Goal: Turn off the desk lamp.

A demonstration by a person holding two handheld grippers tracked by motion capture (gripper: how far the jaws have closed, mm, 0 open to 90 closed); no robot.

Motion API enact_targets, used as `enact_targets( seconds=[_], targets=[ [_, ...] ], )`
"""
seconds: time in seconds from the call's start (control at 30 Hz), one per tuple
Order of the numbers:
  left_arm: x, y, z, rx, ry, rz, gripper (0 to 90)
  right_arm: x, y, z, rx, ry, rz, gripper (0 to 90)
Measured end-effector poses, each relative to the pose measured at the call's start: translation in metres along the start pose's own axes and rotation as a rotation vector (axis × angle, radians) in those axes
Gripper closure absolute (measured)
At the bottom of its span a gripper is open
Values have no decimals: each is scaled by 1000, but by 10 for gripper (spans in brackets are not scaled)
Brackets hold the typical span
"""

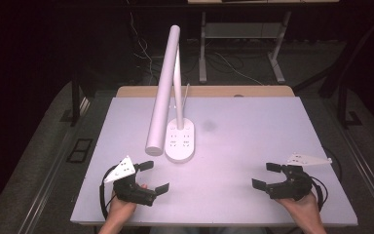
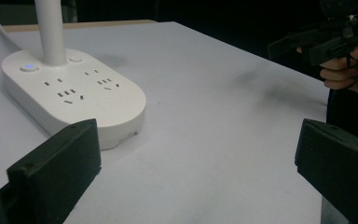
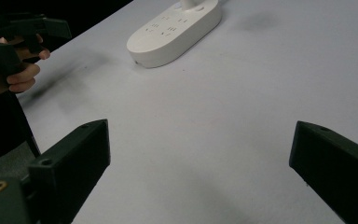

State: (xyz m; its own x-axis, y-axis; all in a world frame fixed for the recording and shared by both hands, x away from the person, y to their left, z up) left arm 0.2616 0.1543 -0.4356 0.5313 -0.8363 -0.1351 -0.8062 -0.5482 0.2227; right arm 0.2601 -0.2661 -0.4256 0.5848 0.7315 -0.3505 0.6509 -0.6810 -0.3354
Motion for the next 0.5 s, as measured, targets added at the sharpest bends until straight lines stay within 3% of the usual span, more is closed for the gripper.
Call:
enact_targets(
  seconds=[0.5],
  targets=[
    [0, 0, 1, -2, -1, -4, 0, 0, 1, -5, -3, -43, 5, 50]
  ],
)
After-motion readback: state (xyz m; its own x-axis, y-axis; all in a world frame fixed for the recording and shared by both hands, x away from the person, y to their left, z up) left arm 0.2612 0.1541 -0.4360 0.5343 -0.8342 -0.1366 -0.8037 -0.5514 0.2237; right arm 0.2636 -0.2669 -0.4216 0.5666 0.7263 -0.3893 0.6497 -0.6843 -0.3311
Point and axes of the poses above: each handheld gripper's, and its own axes: x roughly forward along the jaws, z roughly out of its underside, y roughly to its right, the point moved 3 cm from there along x, roughly forward along the jaws, and after that the axes turned 10 degrees about y, right-handed, at the moved point
